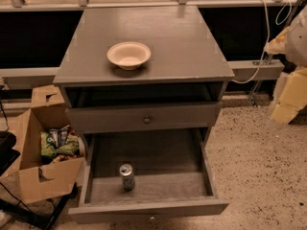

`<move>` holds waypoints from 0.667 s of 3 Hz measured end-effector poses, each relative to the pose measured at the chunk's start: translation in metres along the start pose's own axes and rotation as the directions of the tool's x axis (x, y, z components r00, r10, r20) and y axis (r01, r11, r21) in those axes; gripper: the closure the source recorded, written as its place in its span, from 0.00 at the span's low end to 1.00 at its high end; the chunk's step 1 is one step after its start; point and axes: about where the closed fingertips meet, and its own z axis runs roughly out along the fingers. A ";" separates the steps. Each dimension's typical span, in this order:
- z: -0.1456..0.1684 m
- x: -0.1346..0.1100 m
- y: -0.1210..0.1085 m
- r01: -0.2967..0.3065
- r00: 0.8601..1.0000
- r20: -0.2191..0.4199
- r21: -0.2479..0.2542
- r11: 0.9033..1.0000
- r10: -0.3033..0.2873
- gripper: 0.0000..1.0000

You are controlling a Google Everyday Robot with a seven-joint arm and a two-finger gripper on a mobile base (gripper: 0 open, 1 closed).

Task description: Pick redbull can from middle drawer and place on counter

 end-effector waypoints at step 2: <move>0.031 0.003 0.002 -0.027 0.991 0.128 -0.034 0.999 0.031 0.00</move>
Offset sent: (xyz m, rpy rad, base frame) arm 0.0129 0.0007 -0.0440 0.2648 -0.0084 0.0081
